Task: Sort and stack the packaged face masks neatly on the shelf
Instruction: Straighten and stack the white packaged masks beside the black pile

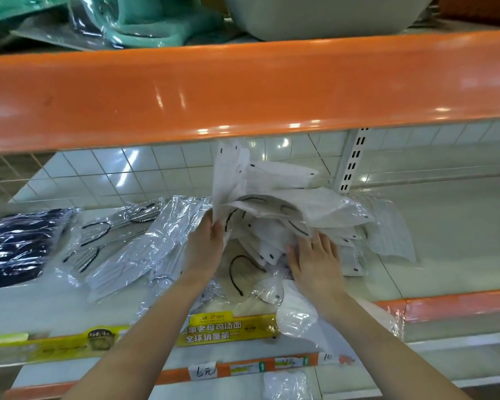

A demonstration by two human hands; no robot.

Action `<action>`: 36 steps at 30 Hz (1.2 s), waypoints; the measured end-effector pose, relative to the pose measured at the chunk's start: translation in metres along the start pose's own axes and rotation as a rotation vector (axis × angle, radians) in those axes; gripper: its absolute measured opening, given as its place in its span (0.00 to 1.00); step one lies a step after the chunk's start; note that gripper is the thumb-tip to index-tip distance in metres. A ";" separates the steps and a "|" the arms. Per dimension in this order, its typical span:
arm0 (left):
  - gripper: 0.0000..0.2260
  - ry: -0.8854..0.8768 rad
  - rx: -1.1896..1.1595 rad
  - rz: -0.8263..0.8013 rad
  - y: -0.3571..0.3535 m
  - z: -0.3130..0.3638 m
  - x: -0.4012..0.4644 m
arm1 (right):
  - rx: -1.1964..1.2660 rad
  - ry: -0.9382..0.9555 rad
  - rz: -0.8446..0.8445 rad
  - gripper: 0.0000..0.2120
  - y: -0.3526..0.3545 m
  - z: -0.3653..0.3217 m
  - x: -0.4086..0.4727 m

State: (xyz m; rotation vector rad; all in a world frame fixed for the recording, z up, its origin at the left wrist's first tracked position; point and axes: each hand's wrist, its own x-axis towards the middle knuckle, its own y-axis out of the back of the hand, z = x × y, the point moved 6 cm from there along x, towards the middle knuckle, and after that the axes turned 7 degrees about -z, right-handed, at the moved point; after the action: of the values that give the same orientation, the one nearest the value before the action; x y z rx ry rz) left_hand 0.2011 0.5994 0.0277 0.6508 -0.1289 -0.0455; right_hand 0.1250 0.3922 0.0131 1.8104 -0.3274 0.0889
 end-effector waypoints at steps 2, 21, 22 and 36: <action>0.13 -0.032 0.022 -0.006 -0.001 0.001 0.000 | -0.023 -0.014 -0.019 0.16 -0.003 0.001 0.005; 0.22 -0.954 0.574 -0.381 -0.100 0.050 -0.097 | 0.361 0.048 -0.244 0.26 -0.012 0.000 0.041; 0.21 -0.960 0.606 -0.378 -0.102 0.049 -0.097 | 0.399 0.054 -0.229 0.22 -0.010 0.003 0.043; 0.11 -0.698 0.477 0.026 -0.063 0.078 -0.027 | 0.417 -0.124 0.091 0.15 0.044 0.079 0.051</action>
State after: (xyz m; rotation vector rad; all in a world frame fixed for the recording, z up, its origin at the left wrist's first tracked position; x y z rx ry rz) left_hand 0.1636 0.5044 0.0481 1.0898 -0.8409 -0.2216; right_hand 0.1530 0.2976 0.0449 2.2190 -0.5082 0.1151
